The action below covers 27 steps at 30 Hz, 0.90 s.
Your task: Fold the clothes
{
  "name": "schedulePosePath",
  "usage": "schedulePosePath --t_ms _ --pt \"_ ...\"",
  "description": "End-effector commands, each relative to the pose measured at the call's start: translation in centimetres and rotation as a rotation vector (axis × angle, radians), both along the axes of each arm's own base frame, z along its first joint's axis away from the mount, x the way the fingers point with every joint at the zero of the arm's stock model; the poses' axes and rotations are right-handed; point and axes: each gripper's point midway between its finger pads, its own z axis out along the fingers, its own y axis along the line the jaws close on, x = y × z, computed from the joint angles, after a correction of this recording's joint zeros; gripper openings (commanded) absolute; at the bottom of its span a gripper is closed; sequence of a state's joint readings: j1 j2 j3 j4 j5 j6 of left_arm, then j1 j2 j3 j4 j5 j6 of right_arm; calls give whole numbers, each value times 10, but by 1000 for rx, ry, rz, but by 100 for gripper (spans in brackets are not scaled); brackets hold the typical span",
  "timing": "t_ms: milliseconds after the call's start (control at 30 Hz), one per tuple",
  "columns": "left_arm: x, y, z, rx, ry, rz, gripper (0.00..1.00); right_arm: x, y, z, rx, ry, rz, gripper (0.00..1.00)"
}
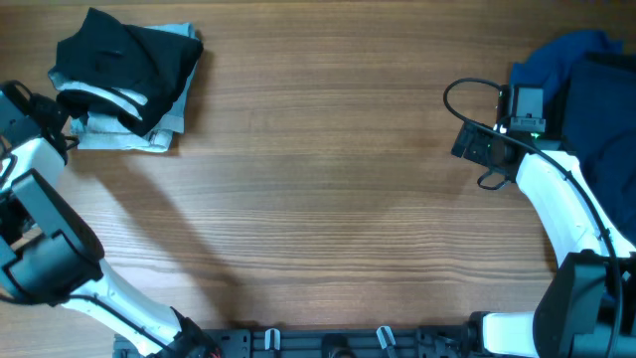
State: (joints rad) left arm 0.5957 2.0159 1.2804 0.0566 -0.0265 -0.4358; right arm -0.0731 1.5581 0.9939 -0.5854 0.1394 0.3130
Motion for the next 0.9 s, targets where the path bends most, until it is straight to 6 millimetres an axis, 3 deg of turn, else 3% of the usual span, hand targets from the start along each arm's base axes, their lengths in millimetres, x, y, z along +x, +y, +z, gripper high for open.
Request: schedulePosePath --t_ms 0,100,167,233,333,433,567,667,867 --pt "-18 -4 65 13 -61 80 4 3 -3 7 -17 -18 -8 100" --pt "-40 -29 68 -159 -45 137 4 3 -3 7 -17 -18 -8 100" --pt "-44 -52 61 -270 -19 83 4 3 -3 7 -17 -19 -9 100" --pt "-43 -75 45 -371 13 16 4 3 -3 7 -17 -19 -9 100" --pt "-43 -92 16 -461 61 -38 4 3 -3 7 -17 -18 -8 100" --pt "-38 -107 -11 -542 77 -119 4 3 -3 7 -17 -19 -9 100" --pt "-21 -134 -27 -660 17 -308 4 3 -3 7 -17 -19 -9 100" --pt "-15 -142 -40 -710 1 -351 4 3 -3 7 -17 -19 -9 100" --pt "-5 -163 -41 -771 -71 -509 4 3 -3 7 -17 -19 -9 100"
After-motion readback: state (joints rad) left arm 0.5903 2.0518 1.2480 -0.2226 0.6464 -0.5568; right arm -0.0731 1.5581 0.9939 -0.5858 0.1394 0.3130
